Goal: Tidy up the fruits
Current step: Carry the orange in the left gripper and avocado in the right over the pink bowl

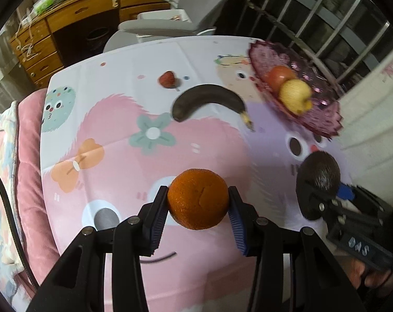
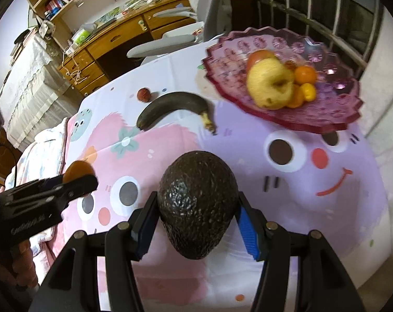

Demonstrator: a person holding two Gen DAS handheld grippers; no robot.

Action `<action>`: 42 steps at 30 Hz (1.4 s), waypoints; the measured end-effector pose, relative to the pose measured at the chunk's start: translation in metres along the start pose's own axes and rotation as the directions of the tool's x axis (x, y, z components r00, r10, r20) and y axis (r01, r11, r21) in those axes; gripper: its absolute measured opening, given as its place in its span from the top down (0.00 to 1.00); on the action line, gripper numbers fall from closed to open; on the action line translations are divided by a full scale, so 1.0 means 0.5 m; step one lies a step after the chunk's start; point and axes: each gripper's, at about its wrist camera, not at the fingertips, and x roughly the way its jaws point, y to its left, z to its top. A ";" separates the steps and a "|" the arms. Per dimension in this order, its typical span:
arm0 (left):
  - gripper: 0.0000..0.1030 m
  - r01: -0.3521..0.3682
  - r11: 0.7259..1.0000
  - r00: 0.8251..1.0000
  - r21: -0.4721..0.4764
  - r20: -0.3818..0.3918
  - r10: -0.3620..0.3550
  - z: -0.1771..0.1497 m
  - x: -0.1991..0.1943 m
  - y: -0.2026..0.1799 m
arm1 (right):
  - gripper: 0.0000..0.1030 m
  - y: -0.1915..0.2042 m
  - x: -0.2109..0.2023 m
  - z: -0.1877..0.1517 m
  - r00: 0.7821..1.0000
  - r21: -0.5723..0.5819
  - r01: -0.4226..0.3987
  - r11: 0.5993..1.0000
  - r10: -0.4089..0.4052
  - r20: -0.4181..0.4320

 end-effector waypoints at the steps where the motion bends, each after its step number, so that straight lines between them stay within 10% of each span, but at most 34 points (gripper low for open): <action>1: 0.58 0.008 1.000 1.000 0.014 0.002 -0.008 -0.004 -0.009 -0.013 | 0.45 -0.007 -0.007 0.000 1.000 0.003 0.005 1.000 -0.005 0.005; 10: 0.58 0.026 0.997 1.000 0.075 -0.003 -0.026 -0.019 -0.046 -0.115 | 0.45 -0.095 -0.076 0.015 0.997 0.030 0.054 0.998 -0.055 0.054; 42: 0.58 -0.029 0.988 0.994 -0.150 0.103 0.044 0.137 0.041 -0.437 | 0.45 -0.350 -0.111 0.230 0.994 -0.294 -0.080 0.952 0.098 0.047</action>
